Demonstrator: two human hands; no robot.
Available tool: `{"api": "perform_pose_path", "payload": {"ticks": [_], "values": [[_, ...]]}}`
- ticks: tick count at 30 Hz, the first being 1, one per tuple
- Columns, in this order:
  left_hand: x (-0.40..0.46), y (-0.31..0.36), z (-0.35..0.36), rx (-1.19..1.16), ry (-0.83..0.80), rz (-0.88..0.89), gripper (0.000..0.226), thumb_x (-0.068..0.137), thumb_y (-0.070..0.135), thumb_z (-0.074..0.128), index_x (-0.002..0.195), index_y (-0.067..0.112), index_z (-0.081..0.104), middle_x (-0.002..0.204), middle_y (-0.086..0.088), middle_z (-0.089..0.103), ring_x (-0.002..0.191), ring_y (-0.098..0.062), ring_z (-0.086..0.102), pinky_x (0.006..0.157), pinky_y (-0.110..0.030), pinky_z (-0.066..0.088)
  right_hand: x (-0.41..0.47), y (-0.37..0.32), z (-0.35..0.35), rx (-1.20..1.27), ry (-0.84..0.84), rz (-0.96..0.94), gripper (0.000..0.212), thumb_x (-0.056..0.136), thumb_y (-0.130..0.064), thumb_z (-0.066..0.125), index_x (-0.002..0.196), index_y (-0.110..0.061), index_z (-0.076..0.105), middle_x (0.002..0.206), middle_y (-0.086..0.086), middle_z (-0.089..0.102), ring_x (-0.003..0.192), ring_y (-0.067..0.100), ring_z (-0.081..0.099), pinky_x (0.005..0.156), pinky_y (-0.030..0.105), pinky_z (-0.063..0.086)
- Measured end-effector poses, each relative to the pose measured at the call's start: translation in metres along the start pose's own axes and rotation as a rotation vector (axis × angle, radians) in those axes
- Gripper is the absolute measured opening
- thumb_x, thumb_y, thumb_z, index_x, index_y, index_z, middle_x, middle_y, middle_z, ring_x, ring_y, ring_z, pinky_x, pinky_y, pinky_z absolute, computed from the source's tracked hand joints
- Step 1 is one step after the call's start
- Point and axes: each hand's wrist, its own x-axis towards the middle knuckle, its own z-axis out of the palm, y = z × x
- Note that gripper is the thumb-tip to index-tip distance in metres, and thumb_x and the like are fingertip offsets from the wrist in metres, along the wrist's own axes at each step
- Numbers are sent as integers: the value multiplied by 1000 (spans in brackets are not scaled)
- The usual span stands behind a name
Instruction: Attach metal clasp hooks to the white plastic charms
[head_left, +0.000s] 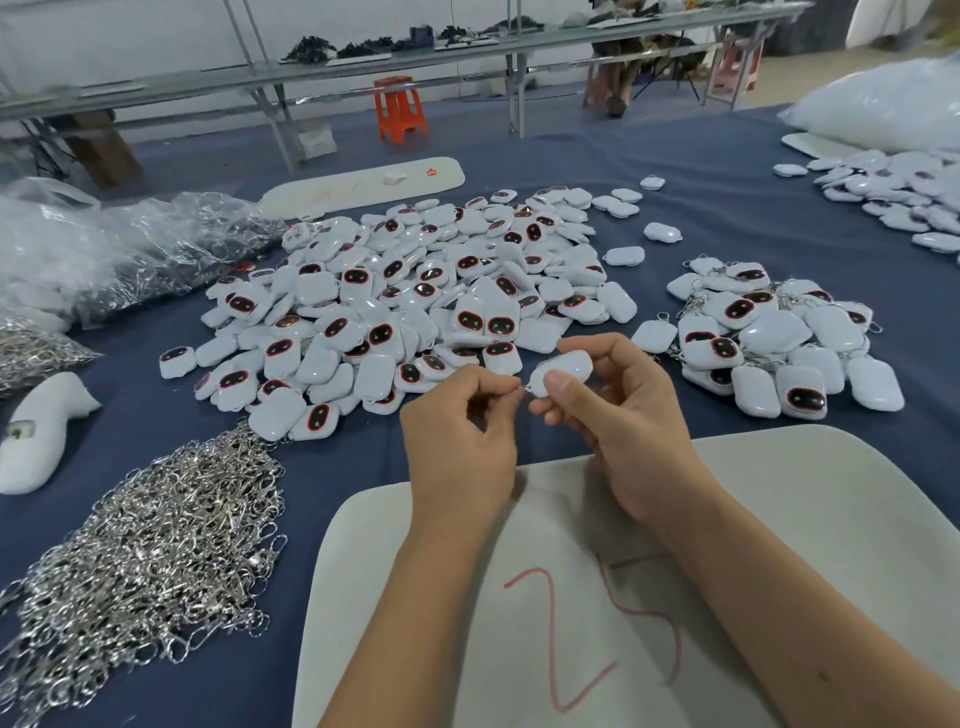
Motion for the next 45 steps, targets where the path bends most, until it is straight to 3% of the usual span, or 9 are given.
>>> {"api": "perform_pose_path", "payload": {"ticks": [5,10,14,18,24,28,35,42,45], "values": [[3,5,-6,377,-129,213,15,81,-4,68,80,9,75,74,-1,70,70,-23,60,67,-38,47,-2,3,-2,-254,-53,-77,36,87,-6,82,115,-7,59,82,11,75,68,25,72,69,30,58],[4,9,-5,429,-248,115,17,81,-4,60,81,8,71,74,-6,68,73,-28,59,70,-46,47,-3,9,0,-448,-87,-157,39,80,-12,85,108,-26,61,76,6,72,62,20,69,66,41,60],[1,6,-2,5,-27,-139,17,85,-4,72,85,13,73,69,6,71,64,-6,65,64,-17,50,1,5,-2,-223,-34,-127,36,89,-2,80,120,-9,62,90,13,76,75,27,75,70,31,60],[-1,7,13,-567,-11,-557,17,93,0,67,89,13,76,72,-1,71,67,-8,60,64,-18,49,2,0,1,-33,-22,-54,39,87,-10,77,123,-3,63,92,14,77,75,19,73,71,24,58],[1,7,11,-758,-145,-659,15,100,8,60,94,5,73,79,-7,66,66,-11,53,64,-20,46,1,-2,2,22,10,-35,46,81,-19,79,122,-6,64,91,13,74,76,19,71,67,25,56],[-1,8,14,-536,-123,-559,21,103,9,56,87,8,70,67,2,61,62,-10,49,65,-24,45,1,0,2,-24,33,-48,48,80,-22,81,121,-3,64,85,16,74,71,18,66,64,25,54],[0,4,2,308,-94,41,10,94,7,64,85,10,66,84,2,66,80,-20,58,73,-35,45,1,5,-1,-117,29,-84,39,82,-10,83,117,-4,66,87,13,74,70,21,70,65,26,56],[3,4,1,598,-239,101,8,91,4,59,88,9,64,93,-10,63,90,-28,52,68,-28,20,-1,9,-1,-329,-90,-122,40,82,3,85,110,-17,64,86,4,69,68,16,67,66,26,56],[-1,1,4,566,-253,64,9,93,8,58,88,13,64,92,-4,64,88,-23,55,70,-30,30,-1,10,-1,-364,-85,-142,40,80,1,86,108,-20,66,90,4,68,70,18,67,65,28,56]]}}
